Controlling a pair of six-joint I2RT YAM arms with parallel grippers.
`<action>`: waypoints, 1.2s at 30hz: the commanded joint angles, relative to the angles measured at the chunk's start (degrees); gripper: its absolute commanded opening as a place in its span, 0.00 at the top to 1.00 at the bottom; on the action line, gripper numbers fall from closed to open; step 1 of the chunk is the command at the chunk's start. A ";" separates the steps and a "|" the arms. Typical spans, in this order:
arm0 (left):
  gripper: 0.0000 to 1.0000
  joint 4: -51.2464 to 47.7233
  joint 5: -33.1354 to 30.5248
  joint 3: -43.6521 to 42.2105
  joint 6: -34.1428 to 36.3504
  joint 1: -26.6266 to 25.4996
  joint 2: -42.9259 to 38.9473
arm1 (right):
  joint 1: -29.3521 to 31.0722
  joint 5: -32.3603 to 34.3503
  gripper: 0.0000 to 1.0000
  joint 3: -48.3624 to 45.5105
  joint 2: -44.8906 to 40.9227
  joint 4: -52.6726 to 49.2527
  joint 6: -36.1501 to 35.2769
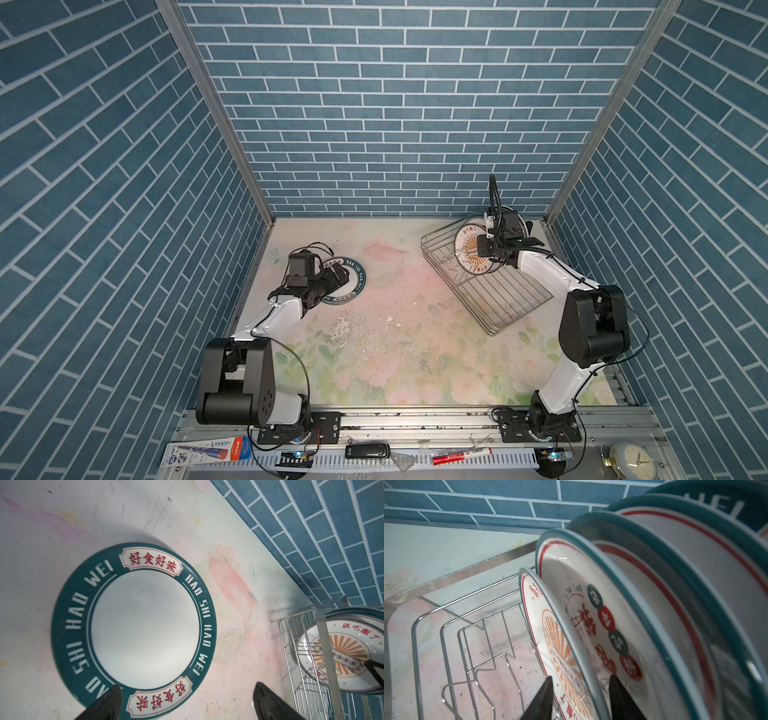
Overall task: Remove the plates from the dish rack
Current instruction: 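Raise the left gripper off the stack while the right gripper grasps the next rack plate, then pull the white sunburst plate out of the rack with the right gripper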
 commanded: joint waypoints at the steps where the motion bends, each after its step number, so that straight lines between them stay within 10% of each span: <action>1: 0.01 0.91 0.55 1.72 2.07 -1.92 1.09 | -0.02 -3.74 0.57 -2.16 0.88 2.87 -1.50; 36: 0.01 0.57 -3.84 5.88 8.50 -12.32 2.91 | -0.19 -4.25 1.00 -5.51 -2.42 4.46 -2.60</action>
